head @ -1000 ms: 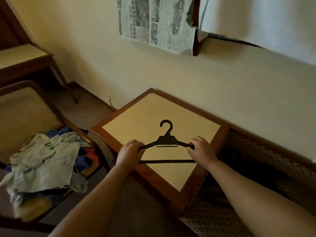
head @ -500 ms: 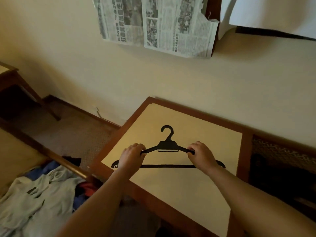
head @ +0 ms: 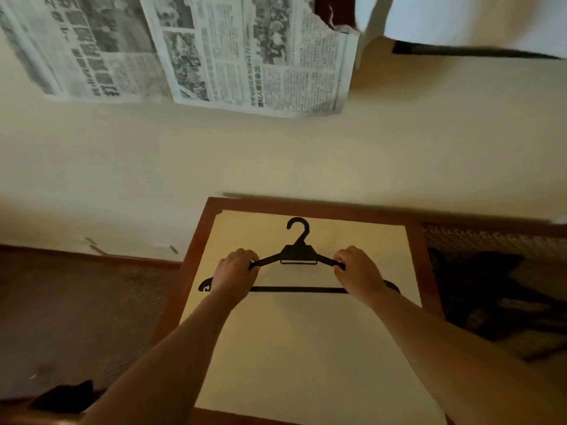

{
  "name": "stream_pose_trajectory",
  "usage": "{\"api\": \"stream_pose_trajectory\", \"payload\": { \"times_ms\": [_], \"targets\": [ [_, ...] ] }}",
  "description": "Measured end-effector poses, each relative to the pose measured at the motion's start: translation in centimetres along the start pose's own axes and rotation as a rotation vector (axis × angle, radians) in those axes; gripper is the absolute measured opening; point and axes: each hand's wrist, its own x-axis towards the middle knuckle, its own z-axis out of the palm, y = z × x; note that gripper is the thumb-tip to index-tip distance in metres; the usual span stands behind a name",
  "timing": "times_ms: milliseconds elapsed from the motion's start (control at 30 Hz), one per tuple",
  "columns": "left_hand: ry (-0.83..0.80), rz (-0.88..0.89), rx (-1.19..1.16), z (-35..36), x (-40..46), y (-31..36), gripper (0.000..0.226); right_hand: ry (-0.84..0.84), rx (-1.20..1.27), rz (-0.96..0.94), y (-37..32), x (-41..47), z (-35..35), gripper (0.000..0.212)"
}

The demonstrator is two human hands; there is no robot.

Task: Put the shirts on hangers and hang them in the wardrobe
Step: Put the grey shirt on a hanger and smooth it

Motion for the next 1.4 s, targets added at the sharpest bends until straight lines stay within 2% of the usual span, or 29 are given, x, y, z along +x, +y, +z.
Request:
{"api": "stream_pose_trajectory", "payload": {
  "times_ms": [267, 633, 900, 1400],
  "targets": [
    [-0.035, 0.104, 0.004, 1.6, 5.4, -1.0, 0.018, 0.027, -0.028, 0.195, 0.0, 2.3, 1.7, 0.005],
    [-0.095, 0.158, 0.015, 3.2, 9.6, -1.0, 0.023, 0.038, -0.041, 0.201, 2.0, 5.6, 2.5, 0.009],
    [-0.118, 0.120, 0.057, 4.0, 11.5, -0.8, 0.025, 0.027, -0.050, 0.215, 2.7, 8.0, 3.2, 0.018],
    [-0.119, 0.122, 0.058, 3.8, 14.0, -0.3, 0.028, 0.020, -0.087, 0.236, 3.1, 10.3, 2.7, 0.022]
  ]
}}
